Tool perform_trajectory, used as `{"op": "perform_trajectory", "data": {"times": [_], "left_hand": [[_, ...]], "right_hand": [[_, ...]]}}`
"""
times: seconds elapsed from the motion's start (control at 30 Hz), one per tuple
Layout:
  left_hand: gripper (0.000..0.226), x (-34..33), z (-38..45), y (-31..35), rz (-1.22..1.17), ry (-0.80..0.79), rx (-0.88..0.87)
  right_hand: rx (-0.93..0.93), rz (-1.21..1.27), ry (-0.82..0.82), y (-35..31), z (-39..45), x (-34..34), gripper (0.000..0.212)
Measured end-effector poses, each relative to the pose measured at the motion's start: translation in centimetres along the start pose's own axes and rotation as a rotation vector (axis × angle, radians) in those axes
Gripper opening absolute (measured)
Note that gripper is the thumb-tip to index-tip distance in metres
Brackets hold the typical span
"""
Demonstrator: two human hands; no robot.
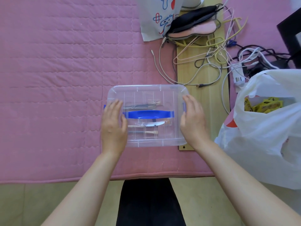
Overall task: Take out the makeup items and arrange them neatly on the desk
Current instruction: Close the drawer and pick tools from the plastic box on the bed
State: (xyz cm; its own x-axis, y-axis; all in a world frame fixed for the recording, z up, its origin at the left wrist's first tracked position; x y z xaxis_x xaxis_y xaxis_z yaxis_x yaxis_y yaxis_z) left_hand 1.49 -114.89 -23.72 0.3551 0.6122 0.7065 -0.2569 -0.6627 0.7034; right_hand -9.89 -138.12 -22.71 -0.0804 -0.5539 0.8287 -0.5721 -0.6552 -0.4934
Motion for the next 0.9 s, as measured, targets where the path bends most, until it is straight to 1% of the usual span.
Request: {"op": "perform_trajectory", "data": {"times": [0.07, 0.17, 0.23, 0.3, 0.4, 0.53, 0.63, 0.9], "left_hand": [[0.042, -1.5, -0.1, 1.3, 0.086, -0.100, -0.092], [0.041, -3.2, -0.4, 2.3, 0.217, -0.198, -0.182], [0.042, -3.9, -0.5, 2.3, 0.253, -0.242, -0.196], [0.041, -4.2, -0.5, 2.2, 0.260, -0.259, -0.183], [0.036, -4.3, -0.4, 2.1, 0.256, -0.258, -0.161], [0.030, -4.4, -0.3, 2.2, 0.229, -0.246, -0.127], [0.027, -4.2, -0.2, 2.5, 0.201, -0.243, -0.112], [0.025, -1.9, 2.2, 5.0, 0.168, -0.224, -0.175]], "right_hand": [[0.085, -0.062, -0.080, -1.7, -0.1, -0.9, 0.053], [0.156, -0.153, -0.175, -3.3, -0.6, -2.5, 0.048], [0.176, -0.224, -0.229, -3.7, -0.9, -3.7, 0.049], [0.191, -0.319, -0.249, -4.0, -1.2, -4.5, 0.051], [0.173, -0.406, -0.244, -4.3, -1.3, -5.0, 0.048], [0.123, -0.395, -0.203, -4.6, -0.9, -5.0, 0.036], [0.104, -0.372, -0.189, -4.6, -0.8, -4.8, 0.031], [0.118, -0.299, -0.108, -6.1, 0.6, -1.7, 0.027]]}}
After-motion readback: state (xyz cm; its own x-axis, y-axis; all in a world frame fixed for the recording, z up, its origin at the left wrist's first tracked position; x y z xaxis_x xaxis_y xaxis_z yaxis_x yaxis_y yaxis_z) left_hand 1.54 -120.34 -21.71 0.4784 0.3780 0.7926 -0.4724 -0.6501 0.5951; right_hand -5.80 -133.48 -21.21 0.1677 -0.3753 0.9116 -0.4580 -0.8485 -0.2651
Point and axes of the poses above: each hand's wrist, its own z-axis towards the middle knuckle, its own x-axis out of the back of the hand, y = z × x, the point moved 9 cm from there along z, towards the middle knuckle, and after that the axes turned 7 degrees about -y, right-handed, at the moved point
